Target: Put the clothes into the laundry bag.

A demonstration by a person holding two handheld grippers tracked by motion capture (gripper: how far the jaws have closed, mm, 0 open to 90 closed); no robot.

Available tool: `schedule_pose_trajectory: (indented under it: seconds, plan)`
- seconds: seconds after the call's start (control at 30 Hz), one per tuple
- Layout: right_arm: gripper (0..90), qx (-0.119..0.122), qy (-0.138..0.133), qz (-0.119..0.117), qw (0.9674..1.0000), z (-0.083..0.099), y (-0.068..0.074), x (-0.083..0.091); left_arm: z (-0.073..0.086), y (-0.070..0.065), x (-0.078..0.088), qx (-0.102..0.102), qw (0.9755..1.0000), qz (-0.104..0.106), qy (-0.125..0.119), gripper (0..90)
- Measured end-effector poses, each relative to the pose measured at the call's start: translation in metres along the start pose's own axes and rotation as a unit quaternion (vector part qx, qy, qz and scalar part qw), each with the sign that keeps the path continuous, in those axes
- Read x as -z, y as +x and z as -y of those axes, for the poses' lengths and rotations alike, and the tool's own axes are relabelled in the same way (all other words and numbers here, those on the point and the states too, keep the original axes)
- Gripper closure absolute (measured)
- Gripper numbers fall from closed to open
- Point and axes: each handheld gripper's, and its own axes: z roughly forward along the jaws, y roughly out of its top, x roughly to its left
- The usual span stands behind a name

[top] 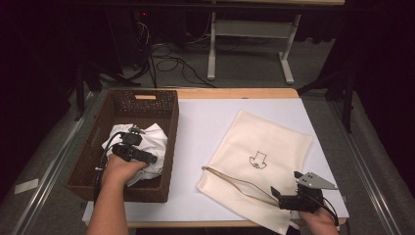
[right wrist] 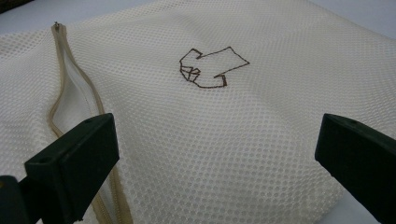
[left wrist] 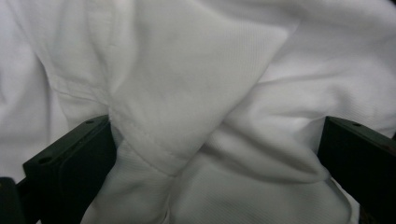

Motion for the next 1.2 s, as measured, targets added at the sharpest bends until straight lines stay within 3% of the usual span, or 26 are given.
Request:
schedule_pose_trajectory:
  seconds: [0.03,0.07,0.2,0.4,0.67,0.97,1.2]
  plan:
    - [0.3,0.000,0.000,0.000,1.0000,0.000,0.000,0.000,0.000,0.000,0.000,0.000,1.0000,0.000,0.000,0.0]
    - [0.3,-0.001,0.002,-0.001,1.0000,0.000,0.000,0.000,-0.001,0.000,-0.005,0.000,0.9997,0.000,0.023,0.0]
    - [0.3,0.001,0.003,-0.002,1.0000,0.000,0.000,-0.001,-0.003,-0.001,-0.012,0.003,0.9990,0.003,0.044,0.0]
    - [0.3,0.000,0.004,-0.005,1.0000,0.001,0.000,-0.002,-0.003,-0.001,-0.016,0.012,0.9984,0.003,0.055,1.7]
    - [0.4,-0.005,0.007,-0.008,0.9999,0.001,0.000,-0.002,-0.003,0.000,-0.014,0.015,0.9986,-0.007,0.051,13.5]
    - [1.3,-0.007,0.001,-0.008,0.9999,0.001,-0.001,-0.001,-0.001,-0.003,-0.009,-0.004,0.9994,-0.003,0.035,42.7]
    - [1.6,-0.008,0.001,-0.010,0.9999,0.001,0.000,-0.001,-0.001,-0.004,-0.006,-0.015,0.9995,-0.009,0.025,52.8]
